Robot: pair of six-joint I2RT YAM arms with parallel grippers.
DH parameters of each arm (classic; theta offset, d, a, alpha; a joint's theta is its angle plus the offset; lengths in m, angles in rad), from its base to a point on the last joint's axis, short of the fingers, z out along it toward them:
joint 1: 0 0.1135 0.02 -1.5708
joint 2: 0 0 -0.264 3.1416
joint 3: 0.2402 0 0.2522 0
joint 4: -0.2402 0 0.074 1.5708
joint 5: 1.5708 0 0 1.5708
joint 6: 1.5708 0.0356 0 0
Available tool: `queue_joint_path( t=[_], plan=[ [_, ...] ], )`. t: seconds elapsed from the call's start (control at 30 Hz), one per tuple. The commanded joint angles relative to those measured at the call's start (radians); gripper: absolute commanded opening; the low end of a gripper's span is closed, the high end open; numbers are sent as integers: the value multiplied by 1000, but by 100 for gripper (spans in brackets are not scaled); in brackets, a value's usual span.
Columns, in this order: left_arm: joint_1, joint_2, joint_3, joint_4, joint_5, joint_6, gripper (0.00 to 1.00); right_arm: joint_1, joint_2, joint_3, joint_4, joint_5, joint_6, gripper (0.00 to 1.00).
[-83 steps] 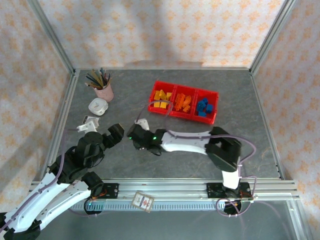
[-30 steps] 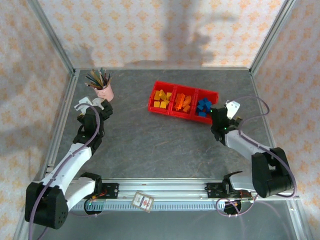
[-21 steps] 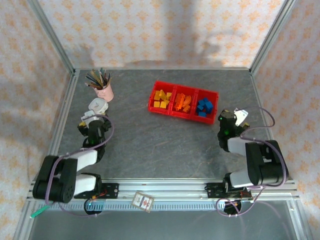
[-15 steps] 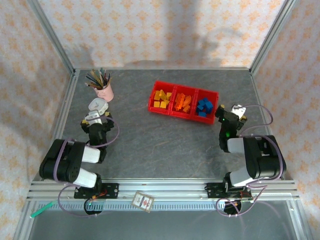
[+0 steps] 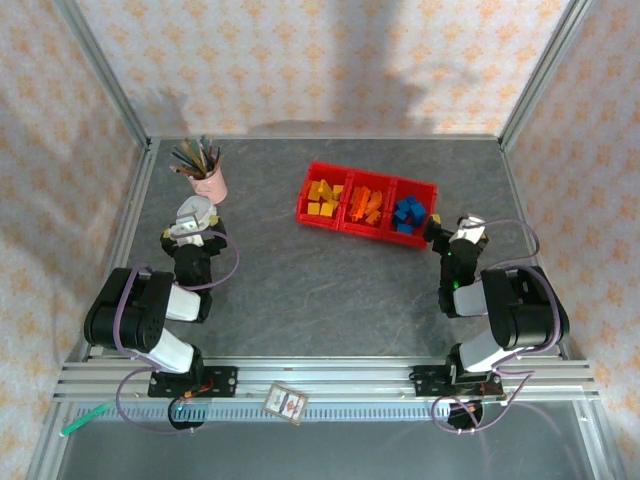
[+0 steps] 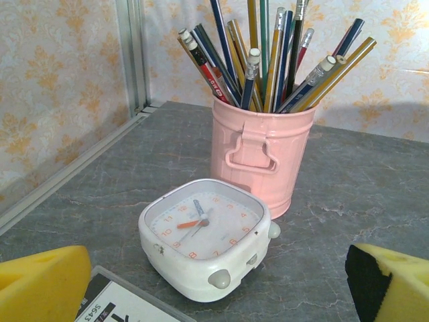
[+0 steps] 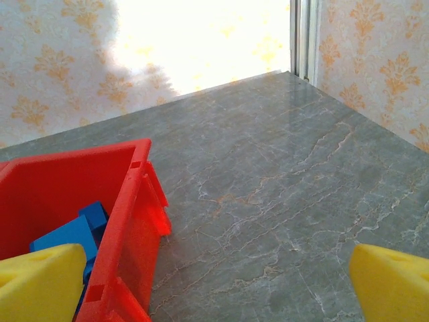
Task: Sort the legos into containers by color
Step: Reset both arms
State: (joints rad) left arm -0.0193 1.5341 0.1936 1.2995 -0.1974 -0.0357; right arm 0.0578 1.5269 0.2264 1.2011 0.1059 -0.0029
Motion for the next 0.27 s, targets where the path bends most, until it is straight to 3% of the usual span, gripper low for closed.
queue_joint_path(
  t=[0.0, 0.23],
  plan=[
    [3, 0, 10, 41, 10, -10, 100, -3, -7, -2, 45, -2, -21, 100],
    [3, 1, 13, 39, 34, -2, 100, -4, -10, -5, 45, -6, -20, 100]
  ],
)
